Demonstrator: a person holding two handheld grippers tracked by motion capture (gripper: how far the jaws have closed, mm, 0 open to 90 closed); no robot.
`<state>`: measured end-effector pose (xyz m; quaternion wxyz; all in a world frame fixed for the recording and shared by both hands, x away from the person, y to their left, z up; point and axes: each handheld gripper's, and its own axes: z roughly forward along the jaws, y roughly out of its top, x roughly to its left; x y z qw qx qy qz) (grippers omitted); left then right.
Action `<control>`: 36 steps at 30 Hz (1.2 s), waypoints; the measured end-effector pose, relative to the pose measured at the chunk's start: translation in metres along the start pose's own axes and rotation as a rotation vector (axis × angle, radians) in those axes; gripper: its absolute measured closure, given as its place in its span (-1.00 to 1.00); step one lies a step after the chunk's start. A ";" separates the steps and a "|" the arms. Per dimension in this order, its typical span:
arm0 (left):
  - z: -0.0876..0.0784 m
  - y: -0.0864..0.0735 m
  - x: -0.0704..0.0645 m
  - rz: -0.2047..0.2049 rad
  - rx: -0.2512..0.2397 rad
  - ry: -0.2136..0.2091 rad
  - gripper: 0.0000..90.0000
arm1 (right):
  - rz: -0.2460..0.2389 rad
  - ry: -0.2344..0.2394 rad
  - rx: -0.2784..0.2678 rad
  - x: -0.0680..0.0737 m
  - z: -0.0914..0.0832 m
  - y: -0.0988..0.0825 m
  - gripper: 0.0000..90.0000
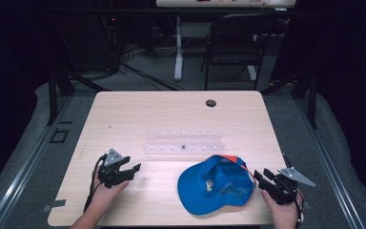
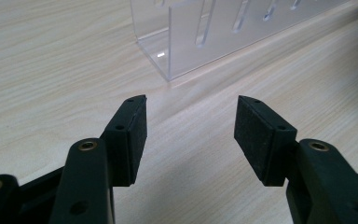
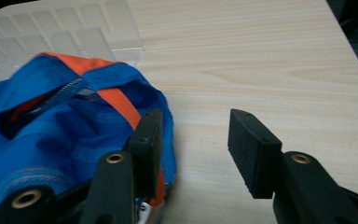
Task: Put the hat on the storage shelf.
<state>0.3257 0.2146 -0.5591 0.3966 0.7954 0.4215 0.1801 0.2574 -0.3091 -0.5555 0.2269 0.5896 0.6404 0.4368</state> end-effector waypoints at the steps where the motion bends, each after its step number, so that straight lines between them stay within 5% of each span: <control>1: 0.000 0.000 0.000 0.007 0.005 -0.002 0.00 | 0.000 0.017 0.011 0.001 0.000 0.004 0.28; 8: 0.003 0.000 -0.006 0.025 0.008 -0.024 0.05 | -0.046 0.141 0.131 0.004 0.001 0.032 0.29; 16: 0.003 0.002 -0.016 0.053 0.006 -0.045 0.09 | -0.129 0.199 0.226 0.011 0.007 0.050 0.22; 25: 0.006 0.003 -0.030 0.073 -0.001 -0.085 0.11 | -0.115 0.221 0.308 0.008 0.019 0.049 0.27; 36: 0.014 0.007 -0.061 0.145 0.011 -0.153 0.13 | -0.111 0.235 0.335 0.012 0.021 0.037 0.55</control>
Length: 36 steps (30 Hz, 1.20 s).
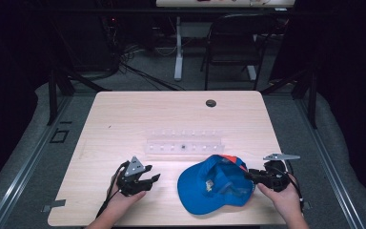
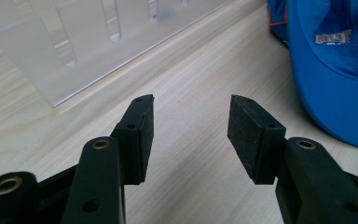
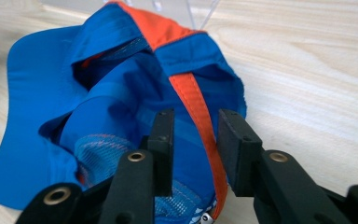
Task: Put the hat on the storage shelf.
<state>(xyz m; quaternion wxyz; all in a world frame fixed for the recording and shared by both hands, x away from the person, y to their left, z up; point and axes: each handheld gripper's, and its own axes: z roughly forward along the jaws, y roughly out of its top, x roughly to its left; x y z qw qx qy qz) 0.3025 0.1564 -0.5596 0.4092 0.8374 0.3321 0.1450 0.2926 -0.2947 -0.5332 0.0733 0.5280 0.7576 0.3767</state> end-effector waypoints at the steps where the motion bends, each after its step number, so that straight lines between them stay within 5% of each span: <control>1: 0.000 0.000 0.000 0.000 0.000 0.000 0.13 | 0.000 0.000 0.000 0.000 0.000 0.000 0.55; 14: 0.001 -0.001 -0.002 0.000 0.006 -0.006 0.12 | -0.009 0.050 0.013 0.025 0.003 -0.008 0.75; 24: 0.004 -0.001 -0.008 0.013 0.017 -0.032 0.13 | -0.047 0.137 0.024 0.062 0.015 -0.006 0.73; 36: 0.017 -0.004 -0.004 0.045 0.043 0.007 0.02 | -0.010 0.157 0.018 0.058 0.019 -0.009 0.54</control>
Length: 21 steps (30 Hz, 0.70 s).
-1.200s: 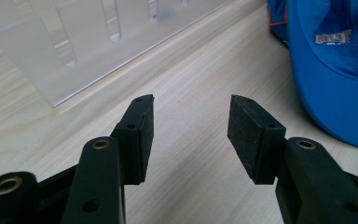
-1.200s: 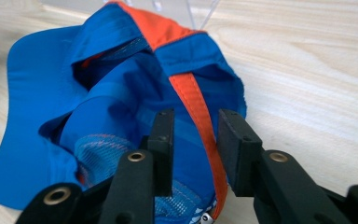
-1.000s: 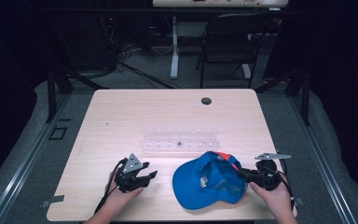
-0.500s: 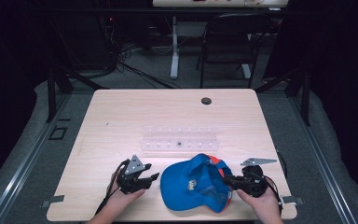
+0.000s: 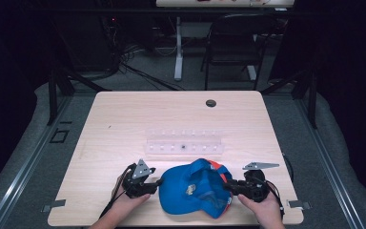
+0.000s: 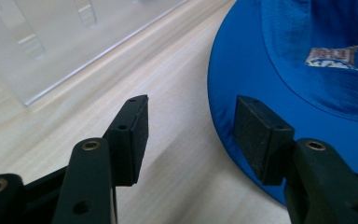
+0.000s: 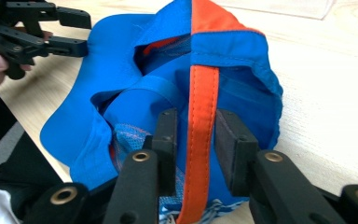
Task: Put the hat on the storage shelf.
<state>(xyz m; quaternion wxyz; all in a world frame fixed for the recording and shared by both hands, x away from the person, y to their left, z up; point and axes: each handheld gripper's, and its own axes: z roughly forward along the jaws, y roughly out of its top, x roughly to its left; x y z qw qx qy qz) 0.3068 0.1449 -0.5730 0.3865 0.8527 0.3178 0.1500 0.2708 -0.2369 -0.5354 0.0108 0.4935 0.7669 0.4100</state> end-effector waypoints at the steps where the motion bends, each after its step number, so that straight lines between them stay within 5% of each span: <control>1: 0.002 0.001 0.001 -0.009 -0.003 0.007 0.02 | 0.007 0.004 -0.006 -0.001 -0.001 0.000 0.52; 8: 0.003 0.002 0.005 -0.006 -0.011 0.036 0.01 | 0.057 0.031 -0.004 -0.007 -0.007 0.003 0.37; 14: 0.001 0.001 0.005 -0.008 -0.015 0.032 0.01 | 0.165 0.110 0.033 -0.013 -0.005 0.009 0.33; 21: 0.001 0.001 0.002 0.002 -0.009 0.022 0.01 | 0.148 0.109 0.123 -0.011 0.001 0.009 0.33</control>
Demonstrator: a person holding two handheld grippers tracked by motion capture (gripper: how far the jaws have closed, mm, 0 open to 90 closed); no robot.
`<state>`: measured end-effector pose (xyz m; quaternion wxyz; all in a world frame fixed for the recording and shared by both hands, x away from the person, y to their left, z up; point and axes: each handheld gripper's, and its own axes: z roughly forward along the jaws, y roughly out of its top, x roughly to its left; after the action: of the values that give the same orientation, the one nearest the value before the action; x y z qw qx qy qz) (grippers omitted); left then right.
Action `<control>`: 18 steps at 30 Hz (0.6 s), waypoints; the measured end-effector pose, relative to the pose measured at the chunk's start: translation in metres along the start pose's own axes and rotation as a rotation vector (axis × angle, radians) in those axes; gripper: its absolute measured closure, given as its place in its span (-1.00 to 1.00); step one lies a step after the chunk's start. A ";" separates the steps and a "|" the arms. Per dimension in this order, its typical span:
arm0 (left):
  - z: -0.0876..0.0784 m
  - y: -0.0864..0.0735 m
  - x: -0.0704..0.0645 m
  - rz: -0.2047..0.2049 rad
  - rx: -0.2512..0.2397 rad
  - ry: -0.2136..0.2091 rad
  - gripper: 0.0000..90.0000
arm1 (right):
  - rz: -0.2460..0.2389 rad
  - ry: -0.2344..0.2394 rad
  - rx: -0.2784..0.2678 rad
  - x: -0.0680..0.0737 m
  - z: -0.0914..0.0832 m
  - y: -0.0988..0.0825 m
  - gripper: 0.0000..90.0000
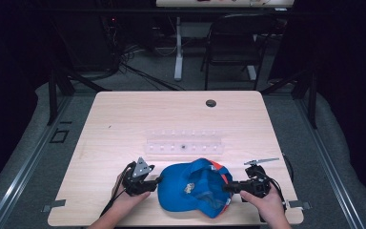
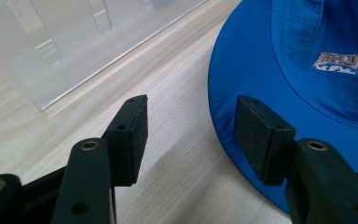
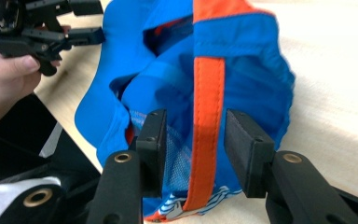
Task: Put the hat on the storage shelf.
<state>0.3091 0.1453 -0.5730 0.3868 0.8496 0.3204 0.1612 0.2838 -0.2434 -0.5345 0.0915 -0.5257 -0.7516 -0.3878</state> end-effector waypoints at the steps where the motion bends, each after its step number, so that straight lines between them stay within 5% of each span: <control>1: 0.000 0.000 0.000 0.002 0.001 0.000 0.01 | -0.005 0.002 0.007 0.000 0.000 0.000 0.34; 18: 0.000 0.000 -0.001 0.008 0.003 0.005 0.02 | 0.025 0.016 0.037 0.003 -0.008 0.014 0.64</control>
<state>0.3082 0.1452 -0.5729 0.3842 0.8510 0.3181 0.1643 0.2923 -0.2450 -0.5207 0.1121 -0.5304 -0.7511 -0.3769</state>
